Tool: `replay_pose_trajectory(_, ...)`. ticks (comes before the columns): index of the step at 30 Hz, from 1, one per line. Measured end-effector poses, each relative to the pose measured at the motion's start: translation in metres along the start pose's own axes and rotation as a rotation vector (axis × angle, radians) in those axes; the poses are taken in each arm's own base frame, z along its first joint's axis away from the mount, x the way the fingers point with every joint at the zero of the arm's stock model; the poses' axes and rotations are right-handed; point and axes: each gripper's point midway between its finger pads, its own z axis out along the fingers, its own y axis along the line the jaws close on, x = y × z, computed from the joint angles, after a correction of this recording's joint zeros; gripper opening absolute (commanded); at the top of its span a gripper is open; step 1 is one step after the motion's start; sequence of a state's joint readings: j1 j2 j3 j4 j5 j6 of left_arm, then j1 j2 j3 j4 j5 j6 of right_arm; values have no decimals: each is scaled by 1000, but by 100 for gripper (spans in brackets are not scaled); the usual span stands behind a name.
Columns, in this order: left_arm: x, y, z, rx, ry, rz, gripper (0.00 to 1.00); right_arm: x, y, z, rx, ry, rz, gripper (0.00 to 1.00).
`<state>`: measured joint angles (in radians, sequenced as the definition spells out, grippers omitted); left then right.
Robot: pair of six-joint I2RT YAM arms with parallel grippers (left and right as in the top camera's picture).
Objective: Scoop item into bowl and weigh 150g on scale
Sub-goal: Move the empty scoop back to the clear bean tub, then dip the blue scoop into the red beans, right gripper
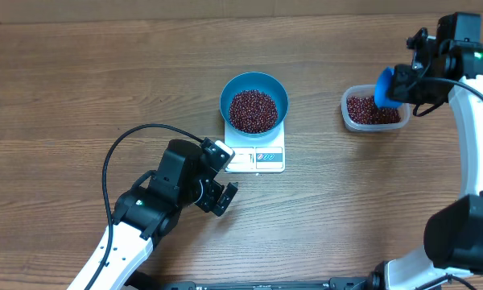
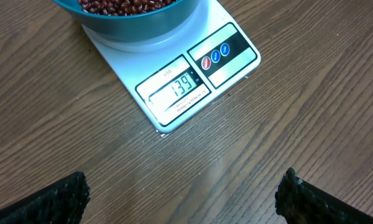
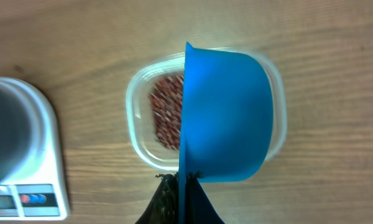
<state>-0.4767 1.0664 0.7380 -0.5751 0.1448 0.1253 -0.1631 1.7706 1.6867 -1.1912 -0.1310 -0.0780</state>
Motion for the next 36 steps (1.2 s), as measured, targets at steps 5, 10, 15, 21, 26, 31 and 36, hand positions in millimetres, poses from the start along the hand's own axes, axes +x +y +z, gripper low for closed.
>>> replay_pose_trajectory(5, 0, 0, 0, 0, 1, 0, 99, 13, -14, 17, 64, 82, 17, 4)
replay_pose_trajectory(10, 0, 0, 0, 0, 1, 0, 99, 20, -27, 28, 132, 116, 35, 4)
replay_pose_trajectory(15, 0, 0, 0, 0, 1, 0, 100, 18, -34, 40, 164, 120, 46, 4)
replay_pose_trajectory(21, 0, 0, 0, 0, 1, 0, 100, 19, -36, 55, 164, 143, 50, 4)
replay_pose_trajectory(26, 0, 0, 0, 0, 1, 0, 100, 26, -31, 63, 161, 181, 38, 4)
replay_pose_trajectory(31, 0, 0, 0, 0, 1, 0, 100, 28, -15, 70, 150, 200, 3, 4)
replay_pose_trajectory(36, 0, 0, 0, 0, 1, 0, 100, 31, 1, 75, 143, 213, -35, 4)
